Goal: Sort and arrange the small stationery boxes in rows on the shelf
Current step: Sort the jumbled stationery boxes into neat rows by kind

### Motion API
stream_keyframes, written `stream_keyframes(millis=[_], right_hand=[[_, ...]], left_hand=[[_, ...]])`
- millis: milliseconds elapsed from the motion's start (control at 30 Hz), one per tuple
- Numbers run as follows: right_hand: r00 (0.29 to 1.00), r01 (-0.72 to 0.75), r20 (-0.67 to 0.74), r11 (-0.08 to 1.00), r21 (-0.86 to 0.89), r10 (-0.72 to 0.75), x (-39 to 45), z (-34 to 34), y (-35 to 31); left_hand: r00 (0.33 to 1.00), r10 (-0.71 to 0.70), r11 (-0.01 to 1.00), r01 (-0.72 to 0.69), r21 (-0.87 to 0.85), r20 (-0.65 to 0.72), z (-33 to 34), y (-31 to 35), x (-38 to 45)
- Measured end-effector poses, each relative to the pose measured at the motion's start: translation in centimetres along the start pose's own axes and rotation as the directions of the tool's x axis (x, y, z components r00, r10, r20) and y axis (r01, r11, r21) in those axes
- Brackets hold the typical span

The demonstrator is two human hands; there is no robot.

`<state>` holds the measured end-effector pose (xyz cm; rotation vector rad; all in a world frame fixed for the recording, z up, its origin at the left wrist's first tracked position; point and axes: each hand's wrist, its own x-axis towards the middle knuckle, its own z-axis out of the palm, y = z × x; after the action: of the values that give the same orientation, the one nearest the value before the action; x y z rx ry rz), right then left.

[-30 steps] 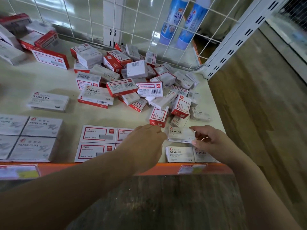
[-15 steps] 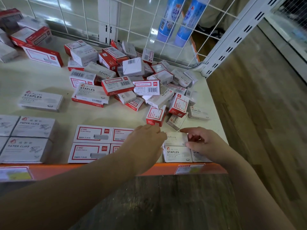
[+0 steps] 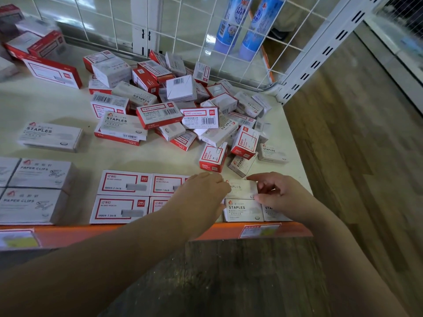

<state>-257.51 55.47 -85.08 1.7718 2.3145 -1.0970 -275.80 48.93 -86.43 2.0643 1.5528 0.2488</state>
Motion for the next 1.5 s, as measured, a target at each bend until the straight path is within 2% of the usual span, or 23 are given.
stream_keyframes(millis=[500,667,767,833,1033,1267,1500], right_hand=[[1.000,0.016,-0.022,1.000,0.001,-0.016,-0.1,-0.1,-0.1],[0.978,-0.002,-0.210,1.000,0.015,0.006,0.5,-0.2,-0.8],[0.946,0.030,-0.323,0.999,0.039,-0.016,1.2,-0.3,-1.9],[0.935,0.072,-0.352,0.995,0.073,-0.042,1.7,-0.5,-2.7],[0.949,0.162,-0.287,0.982,0.097,-0.129,2.9,-1.1,-4.5],[0.938,0.083,-0.343,0.991,0.106,-0.042,3.0,-0.8,-4.6],[0.921,0.124,-0.384,0.987,0.107,-0.074,0.9,0.3,-6.7]], left_hand=[[0.998,0.015,1.000,-0.015,0.002,-0.068,-0.4,-0.4,-0.2],[0.993,-0.033,0.998,0.028,-0.048,-0.111,-1.6,-1.4,-0.8],[0.987,-0.090,0.993,0.080,-0.082,-0.131,-2.3,-2.1,-1.2],[0.983,-0.132,0.987,0.118,-0.113,-0.130,-2.7,-2.5,-1.6],[0.969,-0.211,0.976,0.202,-0.078,-0.128,-3.6,-3.7,-2.9],[0.951,-0.288,0.956,0.278,-0.097,-0.115,-4.2,-4.6,-3.9],[0.947,-0.314,0.934,0.296,-0.198,-0.068,-5.1,-5.8,-5.5]])
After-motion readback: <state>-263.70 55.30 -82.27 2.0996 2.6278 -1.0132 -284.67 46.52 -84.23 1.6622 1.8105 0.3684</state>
